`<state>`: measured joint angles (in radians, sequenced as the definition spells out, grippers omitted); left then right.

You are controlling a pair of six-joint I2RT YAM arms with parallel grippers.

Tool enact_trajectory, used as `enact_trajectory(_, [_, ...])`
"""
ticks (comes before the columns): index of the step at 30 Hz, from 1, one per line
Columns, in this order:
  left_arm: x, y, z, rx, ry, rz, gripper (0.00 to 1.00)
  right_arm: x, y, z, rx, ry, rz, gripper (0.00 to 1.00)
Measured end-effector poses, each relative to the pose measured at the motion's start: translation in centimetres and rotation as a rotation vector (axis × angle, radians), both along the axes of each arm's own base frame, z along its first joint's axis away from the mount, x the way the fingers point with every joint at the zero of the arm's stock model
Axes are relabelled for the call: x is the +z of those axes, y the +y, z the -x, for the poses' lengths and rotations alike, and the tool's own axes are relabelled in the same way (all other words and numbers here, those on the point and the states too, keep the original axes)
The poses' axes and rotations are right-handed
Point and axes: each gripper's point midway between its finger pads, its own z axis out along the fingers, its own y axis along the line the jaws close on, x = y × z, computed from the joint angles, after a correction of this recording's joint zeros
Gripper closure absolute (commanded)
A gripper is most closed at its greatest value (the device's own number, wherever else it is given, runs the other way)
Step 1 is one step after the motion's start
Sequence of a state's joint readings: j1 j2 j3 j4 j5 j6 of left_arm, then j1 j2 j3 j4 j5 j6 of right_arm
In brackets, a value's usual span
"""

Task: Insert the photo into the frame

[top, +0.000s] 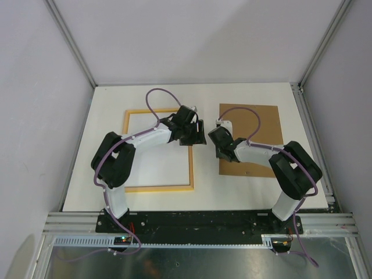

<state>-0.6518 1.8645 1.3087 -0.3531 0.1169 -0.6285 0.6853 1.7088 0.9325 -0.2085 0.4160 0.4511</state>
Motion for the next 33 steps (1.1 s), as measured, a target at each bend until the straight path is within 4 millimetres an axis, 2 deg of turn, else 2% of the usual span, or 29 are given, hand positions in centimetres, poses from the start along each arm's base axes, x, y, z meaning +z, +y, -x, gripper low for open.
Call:
enact_trajectory(11, [-0.2,-0.2,0.3,-0.011,0.011,0.011,0.28,0.4,0.4,1.6,0.020,0.061,-0.042,1.00])
enact_trajectory(19, [-0.2,-0.6,0.5,-0.027,0.019,0.033,0.27,1.9,0.9,2.0,0.028,0.052,-0.085,1.00])
enact_trajectory(33, [-2.6,-3.0,0.5,-0.036,0.129,0.157,0.25,3.6,2.3,3.4,0.041,0.059,-0.161,1.00])
